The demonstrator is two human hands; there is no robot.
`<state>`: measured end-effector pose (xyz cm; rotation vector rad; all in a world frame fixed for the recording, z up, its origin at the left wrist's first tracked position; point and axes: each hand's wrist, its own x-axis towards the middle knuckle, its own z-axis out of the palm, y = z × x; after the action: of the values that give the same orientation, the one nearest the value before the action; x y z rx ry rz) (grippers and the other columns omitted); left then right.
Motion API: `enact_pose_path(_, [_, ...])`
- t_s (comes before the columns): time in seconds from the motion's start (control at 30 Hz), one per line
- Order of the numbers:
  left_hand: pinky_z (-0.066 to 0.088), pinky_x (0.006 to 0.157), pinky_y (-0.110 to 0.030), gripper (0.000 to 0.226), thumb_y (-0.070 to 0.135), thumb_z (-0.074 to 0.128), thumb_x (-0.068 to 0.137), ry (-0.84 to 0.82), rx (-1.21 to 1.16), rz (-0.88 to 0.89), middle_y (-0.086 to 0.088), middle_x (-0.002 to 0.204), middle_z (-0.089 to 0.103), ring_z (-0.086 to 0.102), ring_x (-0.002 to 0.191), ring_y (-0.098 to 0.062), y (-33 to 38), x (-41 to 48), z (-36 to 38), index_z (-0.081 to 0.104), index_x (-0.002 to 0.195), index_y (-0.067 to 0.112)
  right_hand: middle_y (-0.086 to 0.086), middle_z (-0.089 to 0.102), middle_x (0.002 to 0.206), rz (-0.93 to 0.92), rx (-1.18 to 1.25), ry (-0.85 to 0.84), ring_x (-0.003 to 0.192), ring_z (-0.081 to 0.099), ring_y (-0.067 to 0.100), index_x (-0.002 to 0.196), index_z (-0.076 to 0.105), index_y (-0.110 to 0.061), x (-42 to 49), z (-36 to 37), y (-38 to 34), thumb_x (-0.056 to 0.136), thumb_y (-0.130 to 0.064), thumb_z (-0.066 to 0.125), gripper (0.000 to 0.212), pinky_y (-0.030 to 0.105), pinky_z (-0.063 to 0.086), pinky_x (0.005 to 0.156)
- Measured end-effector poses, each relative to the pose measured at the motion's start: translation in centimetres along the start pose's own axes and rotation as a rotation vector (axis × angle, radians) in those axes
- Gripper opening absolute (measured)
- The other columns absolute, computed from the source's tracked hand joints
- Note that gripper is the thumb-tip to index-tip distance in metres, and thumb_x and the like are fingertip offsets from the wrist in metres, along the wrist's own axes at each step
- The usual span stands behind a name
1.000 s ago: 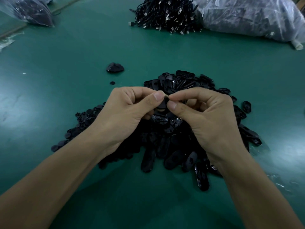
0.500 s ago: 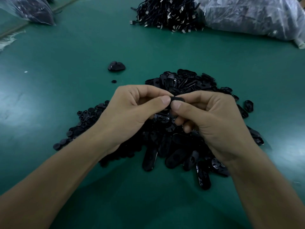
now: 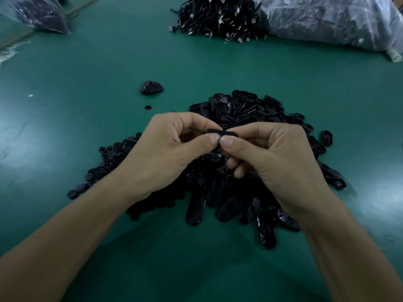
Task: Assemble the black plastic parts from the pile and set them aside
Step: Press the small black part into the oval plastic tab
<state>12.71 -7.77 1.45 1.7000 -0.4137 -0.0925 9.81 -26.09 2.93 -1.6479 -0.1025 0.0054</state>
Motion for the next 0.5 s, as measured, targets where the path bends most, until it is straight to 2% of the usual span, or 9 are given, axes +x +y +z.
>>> enact_pose_path(0.07, [0.047,0.060,-0.012,0.009,0.015,0.070,0.091,0.008,-0.030,-0.013,0.005,0.075,0.074,0.057,0.062,0.000,-0.03,0.13,0.01,0.075,0.090,0.023,0.011,0.074,0.076,0.000,0.012,-0.023,0.059,0.067,0.014,0.092,0.077,-0.008,0.04,-0.18,-0.18,0.090,-0.004,0.071,0.008,0.019,0.052,0.051])
enact_pose_path(0.2, [0.048,0.061,-0.012,0.011,0.014,0.071,0.090,-0.002,-0.053,-0.022,0.001,0.077,0.073,0.057,0.063,-0.002,-0.04,0.25,-0.21,0.076,0.089,0.023,0.011,0.075,0.075,0.006,0.034,-0.027,0.058,0.068,0.015,0.092,0.076,-0.007,0.05,-0.22,-0.45,0.091,-0.001,0.067,0.012,0.019,0.052,0.052])
enact_pose_path(0.33, [0.049,0.063,-0.016,0.007,0.024,0.072,0.085,-0.035,-0.047,-0.011,-0.007,0.080,0.074,0.059,0.067,-0.006,-0.14,0.27,-0.44,0.077,0.090,0.023,0.009,0.075,0.074,0.005,0.019,-0.026,0.058,0.068,0.016,0.097,0.074,-0.006,0.02,-0.10,-0.32,0.092,0.000,0.066,0.011,0.019,0.052,0.052])
enact_pose_path(0.5, [0.049,0.064,-0.020,0.010,0.027,0.070,0.083,-0.059,-0.027,-0.008,-0.008,0.083,0.075,0.060,0.070,-0.010,-0.33,0.33,-0.56,0.077,0.090,0.026,0.009,0.074,0.072,-0.032,-0.020,-0.014,0.057,0.069,0.017,0.088,0.074,-0.008,-0.08,-0.08,-0.25,0.090,-0.001,0.068,0.009,0.020,0.052,0.051])
